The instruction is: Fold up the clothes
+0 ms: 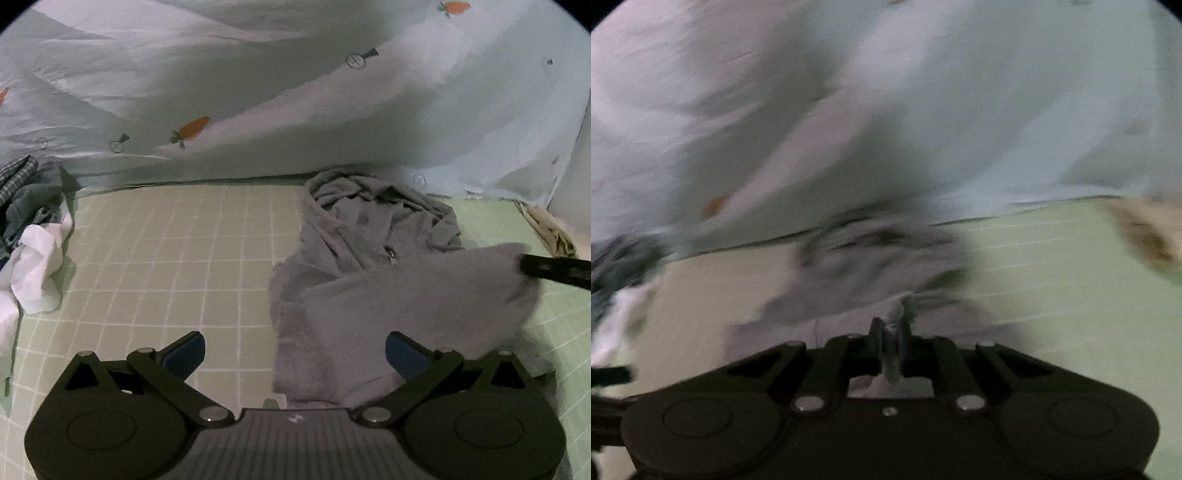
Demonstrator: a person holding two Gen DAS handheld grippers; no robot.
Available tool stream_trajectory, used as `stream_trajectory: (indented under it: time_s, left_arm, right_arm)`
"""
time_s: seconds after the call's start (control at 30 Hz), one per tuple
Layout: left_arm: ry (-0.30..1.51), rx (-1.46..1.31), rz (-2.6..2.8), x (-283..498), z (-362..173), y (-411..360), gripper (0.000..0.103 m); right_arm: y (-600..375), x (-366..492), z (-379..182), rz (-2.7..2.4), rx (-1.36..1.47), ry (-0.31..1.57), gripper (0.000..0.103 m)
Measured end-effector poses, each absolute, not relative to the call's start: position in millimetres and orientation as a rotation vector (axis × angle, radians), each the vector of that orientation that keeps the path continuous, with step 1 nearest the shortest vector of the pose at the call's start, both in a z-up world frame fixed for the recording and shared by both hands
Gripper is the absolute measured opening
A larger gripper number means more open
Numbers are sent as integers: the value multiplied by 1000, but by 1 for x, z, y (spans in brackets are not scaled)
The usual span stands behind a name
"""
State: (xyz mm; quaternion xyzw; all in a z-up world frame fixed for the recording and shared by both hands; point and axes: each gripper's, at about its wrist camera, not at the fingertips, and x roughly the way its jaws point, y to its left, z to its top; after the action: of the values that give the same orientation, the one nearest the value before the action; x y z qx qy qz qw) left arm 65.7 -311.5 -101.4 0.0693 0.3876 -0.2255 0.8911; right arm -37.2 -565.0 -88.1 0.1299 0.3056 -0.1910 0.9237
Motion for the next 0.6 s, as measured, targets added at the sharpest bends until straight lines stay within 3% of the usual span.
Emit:
stream_trajectory:
  time_s: [0.27, 0.37, 0.43, 0.57, 0.6]
  left_arm:
    - [852, 211, -465, 67, -116, -332, 102]
    - [868, 215, -475, 68, -119, -337, 102]
    - [877, 225, -479, 68, -122, -341, 102]
    - [888, 205, -491, 70, -122, -343, 102]
    - [890, 201, -495, 72, -121, -344, 102]
  right_arm:
    - [-600, -65, -121, -505, 366, 761, 14]
    - [-604, -62, -126, -535, 366, 788, 37]
    - [-606, -63, -130, -540, 366, 794, 45]
    - [-602, -63, -134, -527, 338, 825, 95]
    - [-599, -62, -134, -517, 322, 831, 99]
